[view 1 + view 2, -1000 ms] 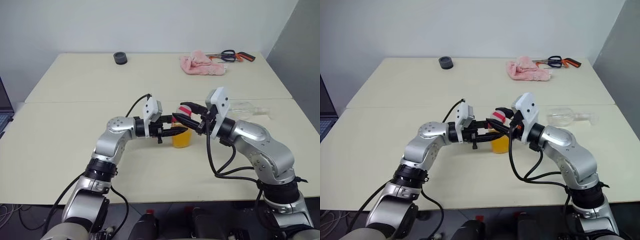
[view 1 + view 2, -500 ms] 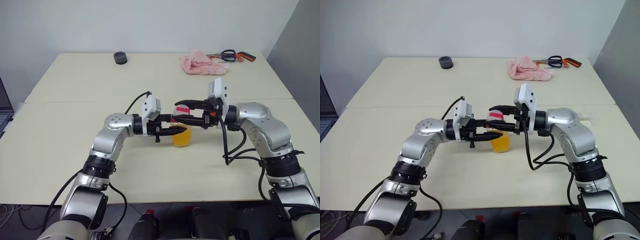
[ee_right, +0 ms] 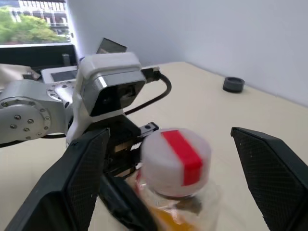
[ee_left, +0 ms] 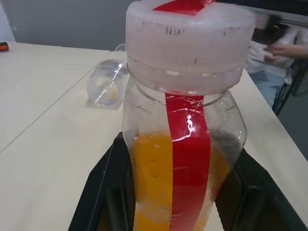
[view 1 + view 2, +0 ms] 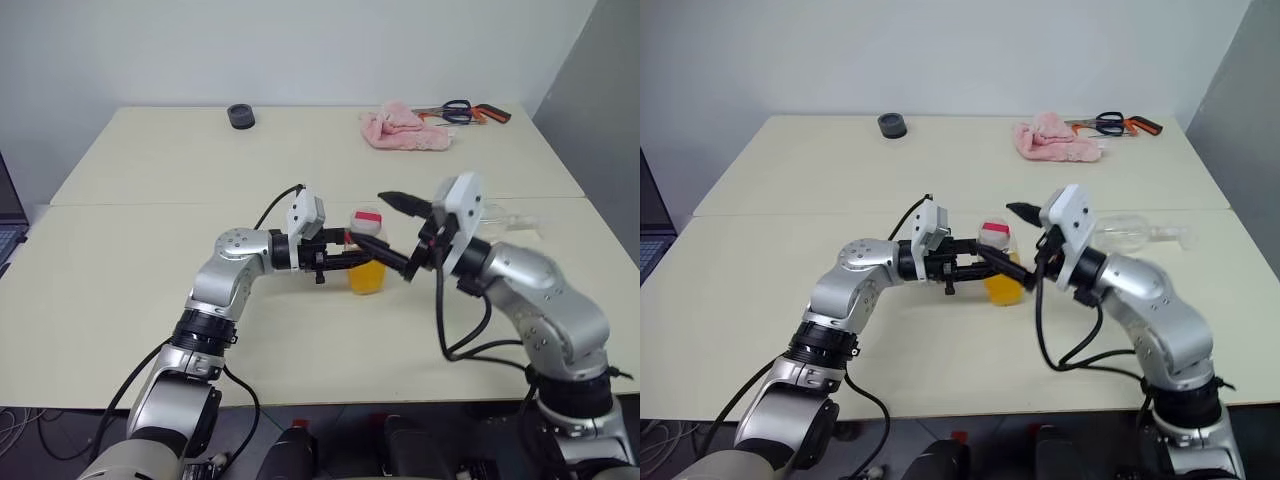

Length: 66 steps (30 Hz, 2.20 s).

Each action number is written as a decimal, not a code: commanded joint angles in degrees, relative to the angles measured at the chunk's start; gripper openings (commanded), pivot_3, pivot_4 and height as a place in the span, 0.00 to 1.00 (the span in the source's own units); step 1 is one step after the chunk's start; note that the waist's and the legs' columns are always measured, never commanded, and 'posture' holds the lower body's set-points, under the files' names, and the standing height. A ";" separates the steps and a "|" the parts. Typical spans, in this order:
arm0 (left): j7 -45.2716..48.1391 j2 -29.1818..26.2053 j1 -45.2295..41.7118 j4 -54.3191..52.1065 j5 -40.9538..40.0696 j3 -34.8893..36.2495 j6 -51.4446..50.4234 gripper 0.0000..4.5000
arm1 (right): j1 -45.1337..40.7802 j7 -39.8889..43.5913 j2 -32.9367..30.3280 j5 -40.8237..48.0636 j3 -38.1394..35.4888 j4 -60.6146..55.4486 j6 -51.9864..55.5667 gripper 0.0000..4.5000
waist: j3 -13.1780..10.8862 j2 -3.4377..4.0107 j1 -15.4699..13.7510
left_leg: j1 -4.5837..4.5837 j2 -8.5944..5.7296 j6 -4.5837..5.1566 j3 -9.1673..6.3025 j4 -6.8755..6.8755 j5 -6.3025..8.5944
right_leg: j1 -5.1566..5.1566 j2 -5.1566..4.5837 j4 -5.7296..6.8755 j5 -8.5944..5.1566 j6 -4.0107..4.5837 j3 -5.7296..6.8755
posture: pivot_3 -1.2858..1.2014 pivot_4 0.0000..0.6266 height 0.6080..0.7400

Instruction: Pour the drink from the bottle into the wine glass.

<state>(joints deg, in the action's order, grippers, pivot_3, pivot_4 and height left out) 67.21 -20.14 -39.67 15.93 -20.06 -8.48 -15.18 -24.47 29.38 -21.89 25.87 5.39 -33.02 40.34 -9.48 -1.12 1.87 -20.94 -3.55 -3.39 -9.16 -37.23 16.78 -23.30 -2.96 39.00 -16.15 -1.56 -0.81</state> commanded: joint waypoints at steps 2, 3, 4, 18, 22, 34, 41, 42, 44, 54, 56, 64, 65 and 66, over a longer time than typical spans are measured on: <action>0.12 0.23 -2.42 0.04 -0.63 1.63 1.67 0.38 | -0.39 -4.88 1.87 -1.66 1.23 -4.03 0.29 0.95 | 0.00 0.00 -0.03 | 0.00 0.00 0.00 -0.01 -0.03 0.00 | 0.00 0.00 0.01 0.00 0.00 0.02 | 0.52 0.24 1.00; 0.24 0.27 -2.65 0.51 -0.54 1.55 1.90 0.38 | -0.30 -5.73 2.41 -2.27 1.90 -3.93 0.06 0.95 | 0.00 0.00 -0.03 | 0.00 0.00 0.00 -0.02 -0.03 0.00 | 0.01 0.00 0.01 0.00 0.00 0.02 | 0.52 0.24 1.00; 0.31 0.31 -2.82 0.88 -0.46 1.48 2.10 0.38 | -0.20 -6.36 2.93 -2.80 2.43 -3.69 -0.26 0.95 | 0.00 0.00 -0.01 | 0.00 0.00 0.00 -0.01 -0.03 0.00 | 0.00 0.01 0.01 0.00 0.00 0.02 | 0.52 0.24 1.00; 0.83 -0.04 -2.61 1.53 1.01 1.03 4.07 0.38 | -0.35 -9.99 7.41 -6.90 3.39 0.80 -2.45 0.95 | 0.00 0.00 0.02 | 0.01 0.00 0.00 -0.01 -0.02 0.00 | 0.00 0.02 0.01 0.00 0.00 0.01 | 0.52 0.24 1.00; 0.79 -0.19 -2.35 1.10 1.04 1.09 3.95 0.38 | -0.41 -9.93 7.68 -6.72 3.00 1.06 -2.71 0.95 | 0.00 0.00 0.03 | 0.01 -0.01 0.00 -0.01 -0.01 0.00 | 0.00 0.02 0.01 0.00 0.00 0.01 | 0.52 0.24 1.00; 0.80 -0.45 -2.12 0.36 0.89 1.09 3.54 0.38 | -0.25 -8.12 6.78 -7.29 4.08 1.39 -4.16 0.41 | 0.00 0.00 0.03 | 0.01 -0.01 0.00 -0.01 -0.01 0.00 | 0.00 0.02 0.02 0.00 0.00 0.02 | 0.52 0.24 1.00; 2.00 -0.73 -2.09 -1.09 0.14 0.75 2.51 0.38 | -3.35 0.59 4.59 -6.65 5.72 6.26 -10.68 0.41 | 0.00 0.00 0.11 | 0.01 0.00 0.00 0.00 -0.02 0.00 | 0.00 0.03 0.02 0.00 0.00 0.03 | 0.52 0.24 1.00; 2.27 -0.80 -2.20 -1.31 0.00 0.65 2.32 0.38 | -4.74 3.65 3.88 -6.43 5.81 8.43 -13.01 0.41 | 0.00 0.00 0.15 | 0.02 -0.01 0.01 0.03 -0.02 0.00 | 0.00 0.04 0.02 0.00 0.00 0.04 | 0.52 0.24 1.00; 2.76 -1.03 -2.43 -1.80 -0.10 0.34 2.21 0.38 | -8.02 10.20 2.26 -5.42 5.95 13.21 -16.01 0.41 | 0.00 0.00 0.21 | 0.04 0.00 0.01 0.06 -0.03 0.00 | 0.00 0.06 0.03 0.01 -0.01 0.09 | 0.52 0.24 1.00; 3.61 -1.49 -2.50 -4.53 -0.31 0.22 0.98 0.38 | -18.88 32.28 -3.96 -1.64 6.39 29.18 -16.05 0.41 | 0.00 0.00 0.52 | 0.02 0.01 0.01 0.04 -0.04 0.00 | 0.02 0.06 -0.01 0.02 -0.01 0.13 | 0.52 0.24 1.00; 3.51 -1.69 -2.23 -4.68 -0.31 0.41 0.86 0.38 | -17.96 31.78 -4.56 -1.10 5.22 27.95 -14.88 0.41 | 0.00 0.00 0.49 | 0.01 0.01 0.01 0.04 -0.04 0.00 | 0.02 0.04 0.00 0.02 -0.01 0.09 | 0.52 0.24 1.00; 3.80 -2.36 -3.50 -2.01 0.51 0.83 1.75 0.38 | -11.90 23.66 -5.45 1.08 -1.30 20.57 -10.54 0.95 | 0.00 0.00 0.08 | -0.02 -0.02 0.01 0.00 -0.07 0.00 | 0.00 0.00 0.01 0.02 0.00 0.02 | 0.52 0.24 1.00; 3.75 -2.37 -3.83 -1.58 0.60 0.91 1.91 0.38 | -11.25 22.75 -5.64 1.40 -1.87 19.29 -9.93 1.00 | 0.00 0.00 0.08 | -0.03 -0.01 0.01 0.00 -0.07 0.00 | 0.00 0.00 0.00 0.02 0.00 0.01 | 0.52 0.24 1.00; 3.67 -2.38 -4.20 -1.08 0.82 0.92 2.20 0.38 | -10.49 21.04 -5.49 1.93 -2.88 17.56 -9.02 1.00 | 0.00 0.00 0.07 | -0.03 -0.01 0.01 0.00 -0.07 0.00 | 0.00 0.00 0.01 0.02 0.00 0.02 | 0.52 0.24 1.00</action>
<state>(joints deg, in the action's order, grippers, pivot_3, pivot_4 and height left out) 70.75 -22.33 -41.71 15.98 -18.81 -8.93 -14.45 -34.83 52.51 -27.06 26.13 5.10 -11.24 30.54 -9.48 -1.12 1.94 -20.97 -3.56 -3.38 -9.17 -37.30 16.79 -23.30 -2.95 39.01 -16.13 -1.57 -0.79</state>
